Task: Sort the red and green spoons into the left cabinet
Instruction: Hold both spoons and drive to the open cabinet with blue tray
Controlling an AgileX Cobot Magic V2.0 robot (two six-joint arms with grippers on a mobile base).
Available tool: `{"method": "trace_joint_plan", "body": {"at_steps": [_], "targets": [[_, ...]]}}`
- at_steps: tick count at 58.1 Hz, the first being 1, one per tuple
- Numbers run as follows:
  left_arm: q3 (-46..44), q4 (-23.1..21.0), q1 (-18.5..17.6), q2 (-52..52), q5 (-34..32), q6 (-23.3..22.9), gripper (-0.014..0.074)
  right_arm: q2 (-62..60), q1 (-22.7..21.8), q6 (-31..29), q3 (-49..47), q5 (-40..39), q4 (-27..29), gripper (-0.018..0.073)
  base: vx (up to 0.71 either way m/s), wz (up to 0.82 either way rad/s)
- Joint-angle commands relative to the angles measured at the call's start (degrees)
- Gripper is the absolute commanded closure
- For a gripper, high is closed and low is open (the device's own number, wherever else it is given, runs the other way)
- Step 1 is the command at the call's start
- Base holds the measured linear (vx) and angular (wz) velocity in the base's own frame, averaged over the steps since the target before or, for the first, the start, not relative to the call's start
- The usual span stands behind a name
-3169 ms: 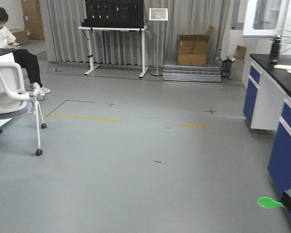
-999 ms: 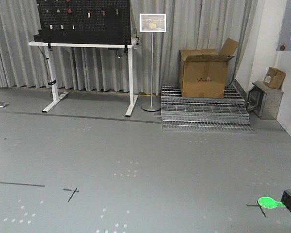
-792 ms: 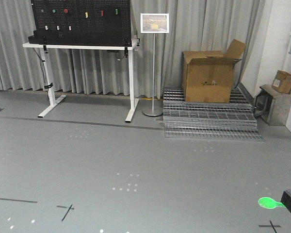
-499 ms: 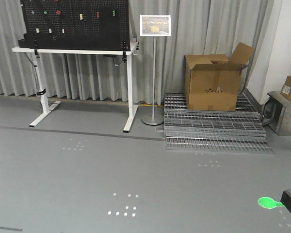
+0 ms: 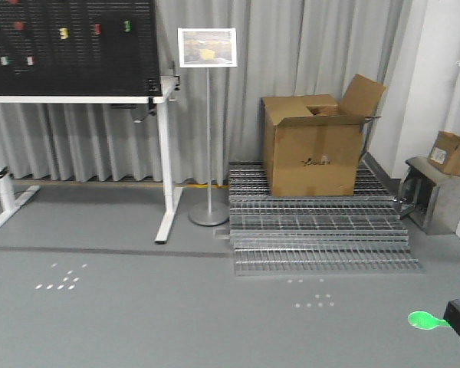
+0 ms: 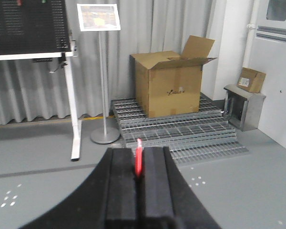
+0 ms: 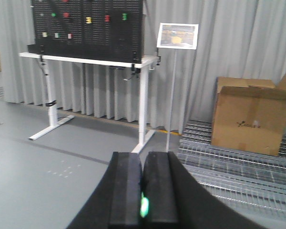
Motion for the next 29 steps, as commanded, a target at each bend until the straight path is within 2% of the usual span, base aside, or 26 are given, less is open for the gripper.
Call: {"method": "trace_joint_plan", "body": {"at_steps": [1,29], "targets": [[-1.7,-0.5,-0.2,-0.2,-3.3,-0.3,0.0600,-0.2,0.0,0.1,-1.6,-4.0,0.3,0.0564,0.71,-0.27],[-1.7,-0.5,-0.2,-0.2,-3.3,-0.3,0.0600,-0.2,0.0,0.1,-1.6,-4.0,0.3,0.0564,0.70,-0.29]]}}
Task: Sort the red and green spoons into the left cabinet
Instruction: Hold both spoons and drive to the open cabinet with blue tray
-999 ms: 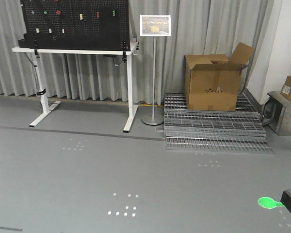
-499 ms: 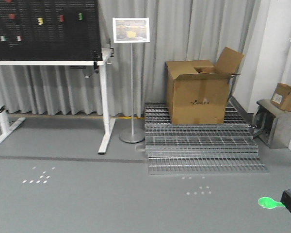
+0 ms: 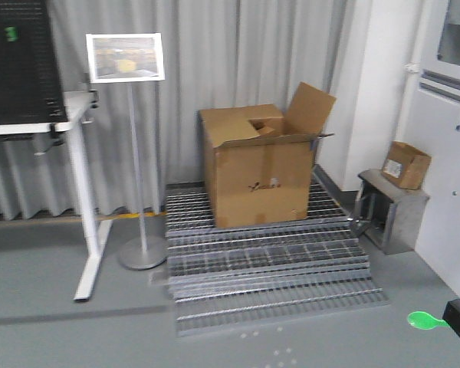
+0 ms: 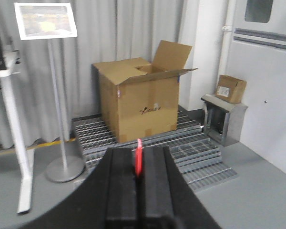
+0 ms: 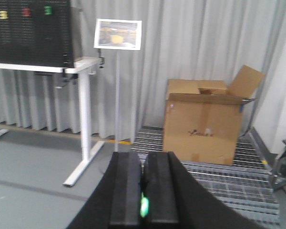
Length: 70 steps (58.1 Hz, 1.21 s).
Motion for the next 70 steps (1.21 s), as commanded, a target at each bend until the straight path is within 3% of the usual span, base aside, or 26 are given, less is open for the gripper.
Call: {"method": "trace_joint_plan", "body": {"at_steps": [1,70], "targets": [[-1.7,-0.5,-0.2,-0.2,-3.3,-0.3,0.0600,-0.2,0.0,0.1,-1.6,-4.0,0.3,0.0564,0.67,-0.41],[-1.7,-0.5,-0.2,-0.2,-2.9,-0.3,0.0600,-0.2,0.0,0.1,-1.6,-4.0,0.3,0.0564,0.57,-0.61]]}}
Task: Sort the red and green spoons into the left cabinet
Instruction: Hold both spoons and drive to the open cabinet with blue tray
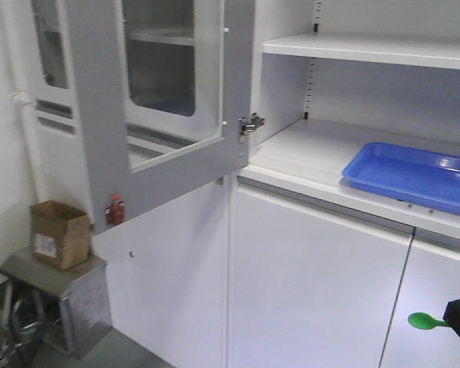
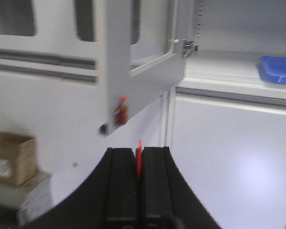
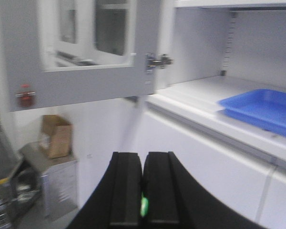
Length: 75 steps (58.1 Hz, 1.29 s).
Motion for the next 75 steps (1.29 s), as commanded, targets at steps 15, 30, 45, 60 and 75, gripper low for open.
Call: {"method": "trace_joint_plan", "body": {"at_steps": [15,30,45,60,75], "targets": [[-1.7,-0.5,-0.2,-0.2,-3.4,-0.3,0.0600,-0.2,0.0,0.1,-1.6,-4.0,0.3,0.0564,0.44,-0.55],[-1.7,-0.5,-0.2,-0.2,-3.4,-0.3,0.0600,-0.2,0.0,0.1,-1.6,-4.0,0.3,0.0564,0.39,-0.31],[-1.7,-0.5,-0.2,-0.2,-3.4,-0.3,0.0600,-0.2,0.0,0.1,-1.6,-4.0,0.3,0.0564,0.34,-0.25],[-1.7,-0.5,-0.2,-0.2,-3.4,-0.3,0.0600,-0.2,0.0,0.1,-1.6,-4.0,0.3,0.0564,0.26,-0.40],[-1.7,-0.5,-0.2,-0.2,-3.4,-0.3,0.0600,-0.2,0.0,0.1,-1.6,-4.0,0.3,0.0564,0.18,-0.44]]}}
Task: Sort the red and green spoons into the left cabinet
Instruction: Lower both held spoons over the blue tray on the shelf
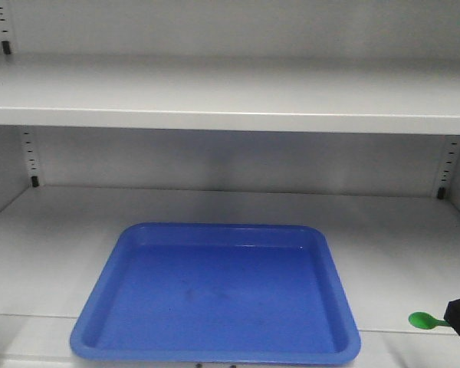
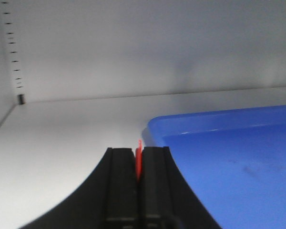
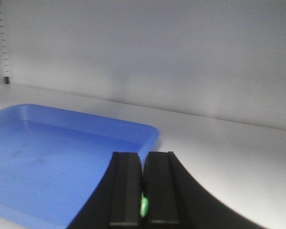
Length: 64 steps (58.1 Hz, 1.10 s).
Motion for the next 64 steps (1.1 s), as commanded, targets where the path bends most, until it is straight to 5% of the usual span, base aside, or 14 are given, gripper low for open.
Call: {"method": "trace_joint_plan", "body": {"at_steps": [1,64], "targets": [[-1.7,-0.5,-0.2,-0.2,-3.4,-0.3,0.0600,-0.2,0.0,0.1,-1.6,-4.0,0.3,0.0564,0.15,-0.39],[-1.7,-0.5,-0.2,-0.2,-3.5,-0.3,0.0600,-0.2,0.0,0.1,-1.6,-4.9,0.3,0.0564,0.02,-0.06]]}}
